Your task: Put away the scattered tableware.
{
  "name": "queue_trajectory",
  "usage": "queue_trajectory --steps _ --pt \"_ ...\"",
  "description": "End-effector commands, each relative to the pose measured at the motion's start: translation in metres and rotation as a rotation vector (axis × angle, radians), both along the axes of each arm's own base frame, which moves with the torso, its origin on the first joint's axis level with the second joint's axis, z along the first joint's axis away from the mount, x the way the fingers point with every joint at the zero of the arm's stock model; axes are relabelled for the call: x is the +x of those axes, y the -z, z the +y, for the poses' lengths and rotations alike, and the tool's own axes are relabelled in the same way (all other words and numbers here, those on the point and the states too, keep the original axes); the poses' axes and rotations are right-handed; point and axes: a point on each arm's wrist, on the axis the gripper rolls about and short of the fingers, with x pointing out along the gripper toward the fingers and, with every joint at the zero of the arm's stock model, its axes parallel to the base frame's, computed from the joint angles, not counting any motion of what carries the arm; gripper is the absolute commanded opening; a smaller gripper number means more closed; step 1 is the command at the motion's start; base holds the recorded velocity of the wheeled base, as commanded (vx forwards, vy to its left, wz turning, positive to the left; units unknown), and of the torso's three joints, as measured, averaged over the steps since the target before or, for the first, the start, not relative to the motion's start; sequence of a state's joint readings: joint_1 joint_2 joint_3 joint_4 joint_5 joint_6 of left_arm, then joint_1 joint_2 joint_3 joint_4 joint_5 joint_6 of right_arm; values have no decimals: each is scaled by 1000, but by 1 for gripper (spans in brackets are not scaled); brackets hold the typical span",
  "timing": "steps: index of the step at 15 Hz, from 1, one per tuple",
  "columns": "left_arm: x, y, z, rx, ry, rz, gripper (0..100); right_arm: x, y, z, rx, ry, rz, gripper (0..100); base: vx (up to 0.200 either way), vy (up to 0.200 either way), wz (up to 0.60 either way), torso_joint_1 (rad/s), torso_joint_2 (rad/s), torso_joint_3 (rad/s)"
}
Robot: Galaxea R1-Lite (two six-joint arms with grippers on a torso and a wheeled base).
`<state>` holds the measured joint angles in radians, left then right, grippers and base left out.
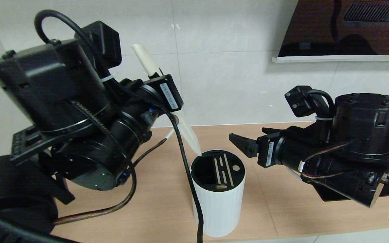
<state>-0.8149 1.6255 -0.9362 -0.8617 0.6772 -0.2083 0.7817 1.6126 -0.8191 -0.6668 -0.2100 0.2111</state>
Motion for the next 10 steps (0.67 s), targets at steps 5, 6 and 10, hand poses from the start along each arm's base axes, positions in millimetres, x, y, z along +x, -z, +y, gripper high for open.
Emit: queue_trajectory --steps 5,6,10 --pt "-6 26 -23 64 60 59 0 3 4 2 -8 2 7 100 0 0 0 0 0 0" --pt "-3 33 -27 77 62 75 0 4 6 3 -10 3 11 100 0 0 0 0 0 0" --pt "2 42 -32 94 63 95 0 4 6 3 -11 3 12 100 0 0 0 0 0 0"
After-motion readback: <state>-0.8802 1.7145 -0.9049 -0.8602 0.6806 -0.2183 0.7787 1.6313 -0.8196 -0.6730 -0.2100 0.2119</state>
